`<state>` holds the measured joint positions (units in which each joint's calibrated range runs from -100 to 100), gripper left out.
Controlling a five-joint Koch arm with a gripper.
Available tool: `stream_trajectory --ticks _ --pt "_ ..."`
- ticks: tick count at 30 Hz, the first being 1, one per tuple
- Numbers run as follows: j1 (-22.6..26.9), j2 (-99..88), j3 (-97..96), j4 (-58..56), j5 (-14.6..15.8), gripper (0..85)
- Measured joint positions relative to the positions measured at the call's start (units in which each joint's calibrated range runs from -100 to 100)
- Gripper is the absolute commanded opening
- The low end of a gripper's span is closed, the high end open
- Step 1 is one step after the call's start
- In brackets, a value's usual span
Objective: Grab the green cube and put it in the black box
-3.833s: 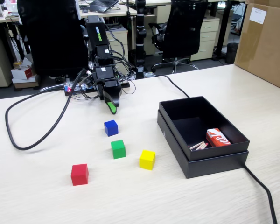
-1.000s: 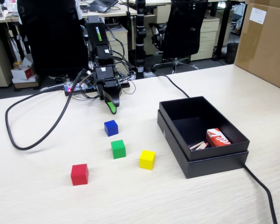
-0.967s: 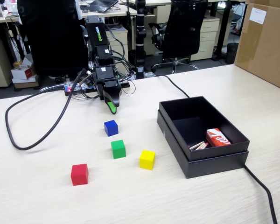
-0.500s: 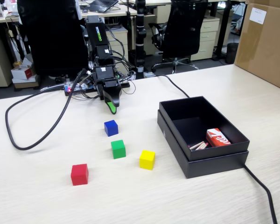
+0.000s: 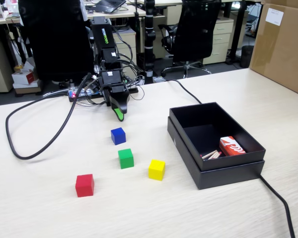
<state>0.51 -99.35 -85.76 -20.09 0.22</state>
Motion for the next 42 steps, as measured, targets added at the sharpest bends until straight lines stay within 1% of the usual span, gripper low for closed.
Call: stream_trajectory --ticks 26,33,37,42 --pt "-0.10 0.00 1.73 -0.54 0.05 50.0" --pt "0.00 3.37 15.79 -15.80 0.59 47.7" --pt "0.00 9.84 30.85 -23.07 0.93 47.5" --pt "-0.34 22.39 46.65 -31.75 1.56 46.8"
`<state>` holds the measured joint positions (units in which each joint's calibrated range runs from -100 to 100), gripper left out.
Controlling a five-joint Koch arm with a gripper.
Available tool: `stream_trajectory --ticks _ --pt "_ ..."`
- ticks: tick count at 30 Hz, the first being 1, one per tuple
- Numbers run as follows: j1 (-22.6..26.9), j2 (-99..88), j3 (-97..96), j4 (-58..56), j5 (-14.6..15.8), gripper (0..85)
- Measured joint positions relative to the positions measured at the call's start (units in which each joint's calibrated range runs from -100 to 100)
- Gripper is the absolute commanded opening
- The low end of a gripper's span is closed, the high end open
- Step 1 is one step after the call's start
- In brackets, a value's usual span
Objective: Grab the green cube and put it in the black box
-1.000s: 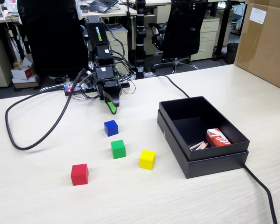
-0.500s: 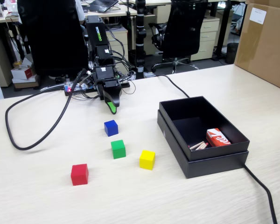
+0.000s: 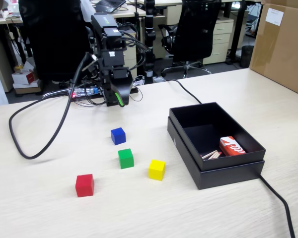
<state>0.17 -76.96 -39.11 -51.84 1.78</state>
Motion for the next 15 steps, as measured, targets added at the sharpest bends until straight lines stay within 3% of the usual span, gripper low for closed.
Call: stream_trajectory --ticks 15 --pt "-3.52 47.38 32.77 -0.46 -1.17 44.9"
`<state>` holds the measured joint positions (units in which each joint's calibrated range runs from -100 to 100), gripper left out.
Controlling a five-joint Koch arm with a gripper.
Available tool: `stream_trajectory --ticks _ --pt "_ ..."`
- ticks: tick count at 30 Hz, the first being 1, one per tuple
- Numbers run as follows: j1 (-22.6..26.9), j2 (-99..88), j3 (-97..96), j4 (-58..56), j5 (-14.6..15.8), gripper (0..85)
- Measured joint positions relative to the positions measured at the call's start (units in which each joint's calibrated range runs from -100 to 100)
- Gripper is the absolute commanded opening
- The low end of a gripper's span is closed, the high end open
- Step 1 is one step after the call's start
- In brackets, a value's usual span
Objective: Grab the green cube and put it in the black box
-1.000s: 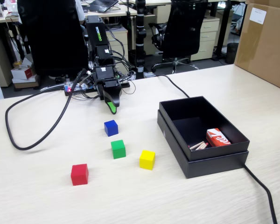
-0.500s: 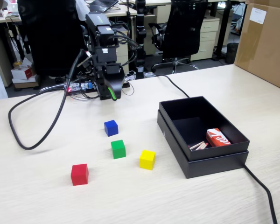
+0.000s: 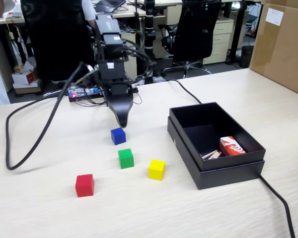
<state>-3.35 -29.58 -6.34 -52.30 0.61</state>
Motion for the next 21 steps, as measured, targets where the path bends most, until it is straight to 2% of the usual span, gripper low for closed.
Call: stream_trajectory --ticks 12,21 --pt "-1.12 27.06 11.87 0.08 -0.49 44.8" --pt "-1.22 33.27 12.87 4.03 -1.32 41.8"
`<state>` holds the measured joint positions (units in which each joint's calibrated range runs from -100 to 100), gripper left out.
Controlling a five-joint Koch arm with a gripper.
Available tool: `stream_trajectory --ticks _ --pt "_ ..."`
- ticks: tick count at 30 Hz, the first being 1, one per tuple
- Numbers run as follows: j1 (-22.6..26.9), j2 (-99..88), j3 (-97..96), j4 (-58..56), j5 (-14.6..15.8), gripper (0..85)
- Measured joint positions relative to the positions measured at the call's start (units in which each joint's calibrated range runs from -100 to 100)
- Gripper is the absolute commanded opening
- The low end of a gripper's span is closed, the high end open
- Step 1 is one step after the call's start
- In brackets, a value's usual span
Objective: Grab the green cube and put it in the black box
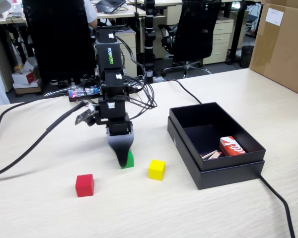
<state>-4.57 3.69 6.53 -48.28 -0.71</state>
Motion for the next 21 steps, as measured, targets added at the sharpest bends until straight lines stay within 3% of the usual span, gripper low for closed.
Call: stream_trajectory --ticks 5,11,21 --pt "0.29 1.94 2.28 0.23 -0.34 34.8" --pt "0.29 3.75 4.02 0.23 -1.42 0.8" --pt "1.07 -2.98 0.18 0.70 -1.71 0.8"
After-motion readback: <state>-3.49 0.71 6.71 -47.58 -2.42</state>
